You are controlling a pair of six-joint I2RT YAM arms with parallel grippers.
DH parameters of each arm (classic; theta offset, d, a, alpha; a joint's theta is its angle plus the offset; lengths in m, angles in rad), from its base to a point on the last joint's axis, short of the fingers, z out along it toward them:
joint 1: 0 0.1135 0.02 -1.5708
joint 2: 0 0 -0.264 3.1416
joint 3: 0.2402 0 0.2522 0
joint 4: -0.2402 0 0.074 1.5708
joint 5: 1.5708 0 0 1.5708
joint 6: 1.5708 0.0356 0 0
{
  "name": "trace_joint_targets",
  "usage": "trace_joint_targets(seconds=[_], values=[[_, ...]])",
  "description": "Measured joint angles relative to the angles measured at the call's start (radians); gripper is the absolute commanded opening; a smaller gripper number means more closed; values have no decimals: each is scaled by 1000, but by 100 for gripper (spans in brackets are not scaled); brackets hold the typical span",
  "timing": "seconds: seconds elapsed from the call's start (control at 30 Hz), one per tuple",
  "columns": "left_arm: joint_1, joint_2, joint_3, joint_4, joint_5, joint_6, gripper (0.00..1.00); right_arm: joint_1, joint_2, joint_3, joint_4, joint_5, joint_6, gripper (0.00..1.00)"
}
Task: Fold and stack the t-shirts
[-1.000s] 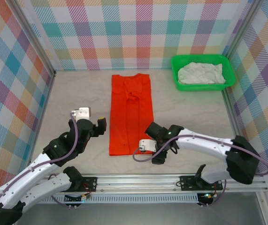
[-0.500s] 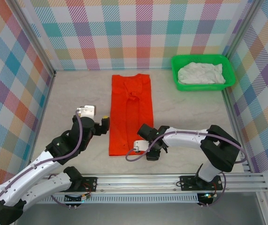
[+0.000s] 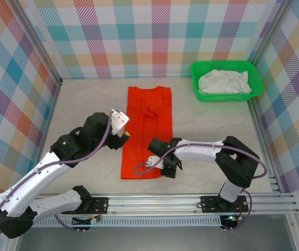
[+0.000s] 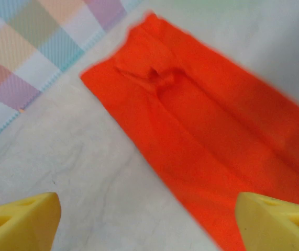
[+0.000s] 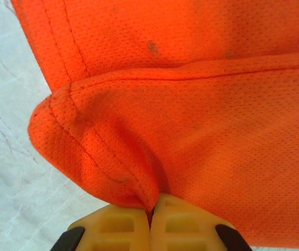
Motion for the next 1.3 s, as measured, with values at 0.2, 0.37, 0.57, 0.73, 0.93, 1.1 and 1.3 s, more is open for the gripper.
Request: trace_joint_targets(seconds=[0.2,0.37,0.57,0.73,0.93,1.1,1.3], values=[[-8,0,-121,-190,42,203,75,0,-17,-19,20,-4,10,0],[-56,-30,-256,-250,90,267,67,0,-21,-21,23,-4,11,0],[-150,12,-375,-251,169,291,62,-2,-45,-35,39,-8,18,0],[-195,67,-406,-173,212,308,62,-2,-74,-67,74,-8,25,0],[-217,154,-434,-41,233,315,59,-2,-82,-76,84,-8,26,0],[-226,220,-473,43,241,327,59,-2,-92,-86,96,-8,29,0],[-226,238,-511,118,237,337,59,-2,-101,-96,107,-8,29,0]])
